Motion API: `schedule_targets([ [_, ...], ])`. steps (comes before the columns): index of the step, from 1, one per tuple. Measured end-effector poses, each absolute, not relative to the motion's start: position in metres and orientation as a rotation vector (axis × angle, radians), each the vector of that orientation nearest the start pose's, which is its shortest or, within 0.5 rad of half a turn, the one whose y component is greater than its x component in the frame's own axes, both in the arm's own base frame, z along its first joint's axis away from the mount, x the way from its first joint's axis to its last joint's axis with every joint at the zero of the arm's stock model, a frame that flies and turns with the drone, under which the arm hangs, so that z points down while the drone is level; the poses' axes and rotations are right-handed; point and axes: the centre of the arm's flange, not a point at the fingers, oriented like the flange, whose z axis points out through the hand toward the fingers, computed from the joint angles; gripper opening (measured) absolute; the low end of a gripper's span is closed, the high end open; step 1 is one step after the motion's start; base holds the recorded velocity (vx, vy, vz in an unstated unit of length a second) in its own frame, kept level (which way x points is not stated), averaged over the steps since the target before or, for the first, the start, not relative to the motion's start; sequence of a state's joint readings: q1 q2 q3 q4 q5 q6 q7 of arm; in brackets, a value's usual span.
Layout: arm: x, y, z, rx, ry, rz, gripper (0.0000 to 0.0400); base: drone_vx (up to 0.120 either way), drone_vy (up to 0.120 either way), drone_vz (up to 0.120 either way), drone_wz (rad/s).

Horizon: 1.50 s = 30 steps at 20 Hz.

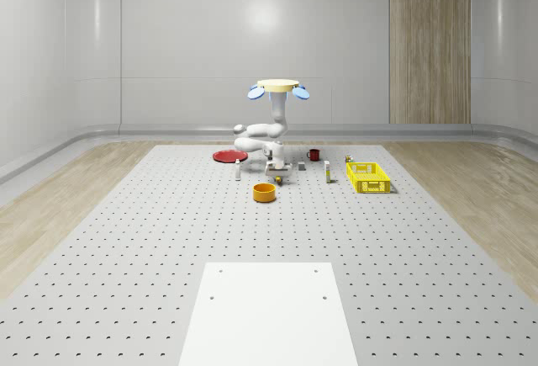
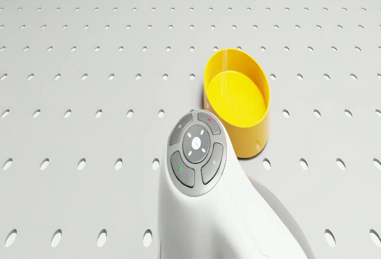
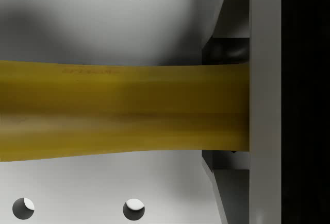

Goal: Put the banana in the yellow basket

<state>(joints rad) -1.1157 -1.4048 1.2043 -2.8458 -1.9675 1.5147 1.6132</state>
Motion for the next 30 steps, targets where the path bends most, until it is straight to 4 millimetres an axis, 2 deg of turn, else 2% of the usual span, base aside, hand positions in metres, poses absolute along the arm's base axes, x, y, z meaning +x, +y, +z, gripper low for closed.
schedule_targets([
  [6, 0.307, 0.008, 0.53, -0.003, 0.001, 0.748, 0.0191, 0.0, 0.0, 0.0, 0.0],
  [12, 0.307, 0.008, 0.508, -0.004, 0.002, 0.748, 0.0191, 0.0, 0.0, 0.0, 0.0],
  [14, 0.307, 0.009, 0.499, -0.004, 0.002, 0.749, 0.0194, 0.0, 0.02, 0.12, 0.0],
  [19, 0.307, 0.008, 0.484, -0.004, 0.003, 0.753, 0.0194, -0.104, 0.12, 0.12, 0.0],
  [25, 0.307, 0.008, 0.477, -0.004, 0.003, 0.744, 0.0193, -0.12, 0.12, 0.12, 0.0],
  [30, 0.307, 0.008, 0.476, -0.004, 0.003, 0.739, 0.0193, 0.0, 0.12, 0.008, 0.0],
])
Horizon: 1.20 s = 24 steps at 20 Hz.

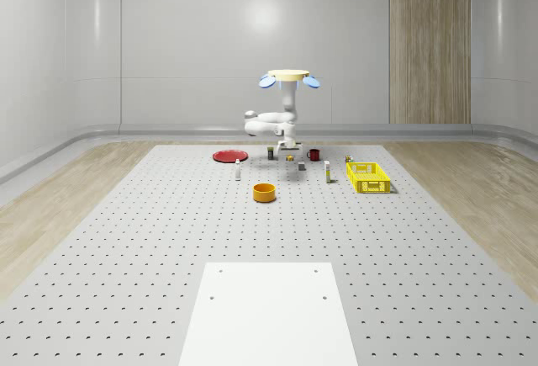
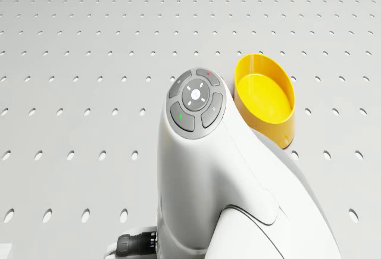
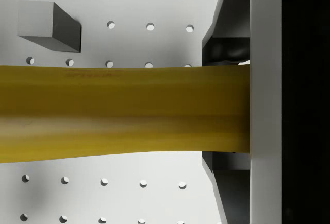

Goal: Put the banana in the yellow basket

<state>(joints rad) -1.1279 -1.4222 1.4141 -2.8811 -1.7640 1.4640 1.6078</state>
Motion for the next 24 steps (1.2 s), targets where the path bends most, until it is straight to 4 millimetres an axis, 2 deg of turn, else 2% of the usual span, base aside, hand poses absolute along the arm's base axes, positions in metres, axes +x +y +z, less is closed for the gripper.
schedule_targets([
  [2, 0.3068, 0.0082, 0.4753, -0.004, 0.003, 0.74, 0.0193, 0.0, 0.12, 0.04, 0.0],
  [10, 0.3068, 0.0082, 0.4749, -0.004, 0.003, 0.753, 0.0194, 0.0, 0.12, 0.12, 0.0],
  [20, 0.3068, 0.0082, 0.4748, -0.004, 0.003, 0.756, 0.0194, 0.0, 0.12, 0.036, 0.0],
  [24, 0.3068, 0.0082, 0.4748, -0.004, 0.003, 0.757, 0.0194, 0.1, 0.12, 0.0, 0.0],
])
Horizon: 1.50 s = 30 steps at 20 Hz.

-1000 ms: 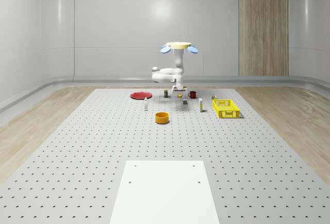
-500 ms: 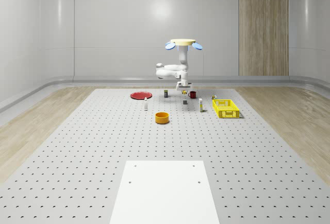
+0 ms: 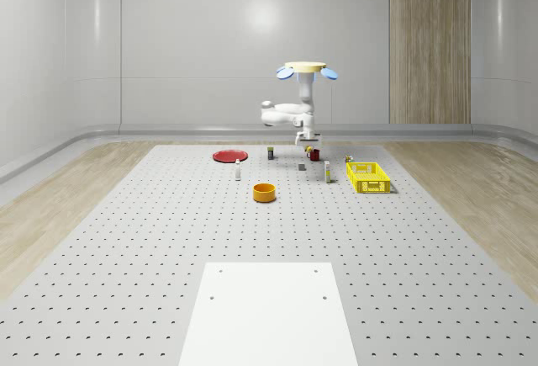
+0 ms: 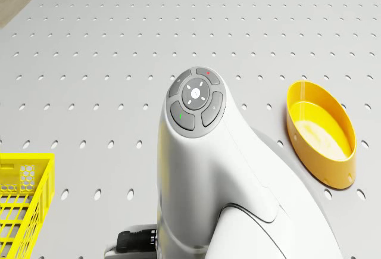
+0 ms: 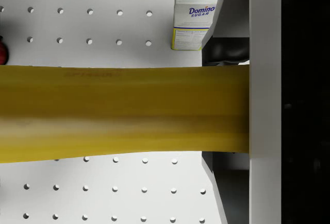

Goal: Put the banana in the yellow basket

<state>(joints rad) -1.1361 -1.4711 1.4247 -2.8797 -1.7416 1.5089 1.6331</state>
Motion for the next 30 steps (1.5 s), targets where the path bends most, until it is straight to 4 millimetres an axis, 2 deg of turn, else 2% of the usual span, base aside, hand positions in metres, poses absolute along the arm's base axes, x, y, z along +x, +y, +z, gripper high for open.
schedule_targets([
  [4, 0.3068, 0.0082, 0.4748, -0.004, 0.003, 0.757, 0.0194, 0.1, 0.12, 0.0, 0.0],
  [30, 0.3068, 0.0082, 0.4748, -0.004, 0.003, 0.757, 0.0194, 0.0, 0.12, 0.0, 0.0],
])
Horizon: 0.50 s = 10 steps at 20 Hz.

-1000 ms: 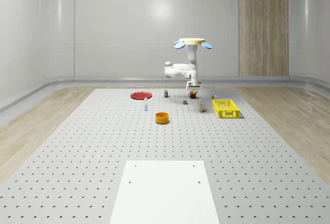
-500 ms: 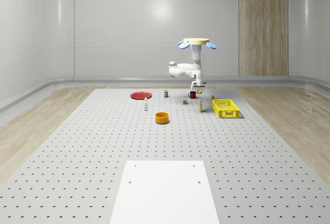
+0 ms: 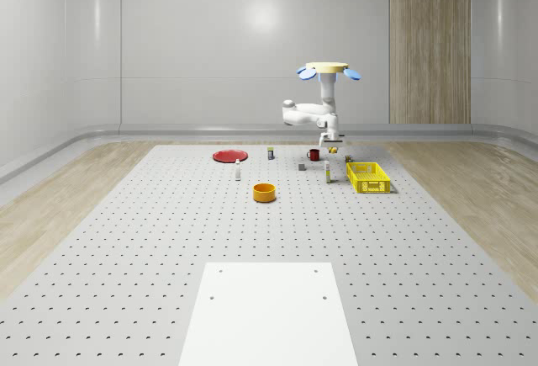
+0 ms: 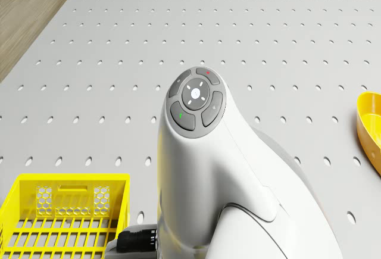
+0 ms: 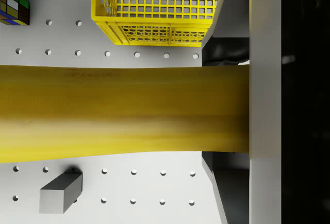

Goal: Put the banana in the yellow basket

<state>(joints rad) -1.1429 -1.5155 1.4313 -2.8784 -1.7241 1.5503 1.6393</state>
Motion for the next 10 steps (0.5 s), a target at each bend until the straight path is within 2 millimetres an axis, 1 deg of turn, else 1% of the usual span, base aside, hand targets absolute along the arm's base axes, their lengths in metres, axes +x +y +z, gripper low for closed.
schedule_targets([
  [7, 0.3068, 0.0082, 0.4748, -0.005, 0.003, 0.757, 0.0194, 0.0, 0.12, 0.0, 0.0],
  [10, 0.3068, 0.0082, 0.4748, -0.005, 0.003, 0.757, 0.0194, 0.0, 0.12, -0.12, 0.0],
])
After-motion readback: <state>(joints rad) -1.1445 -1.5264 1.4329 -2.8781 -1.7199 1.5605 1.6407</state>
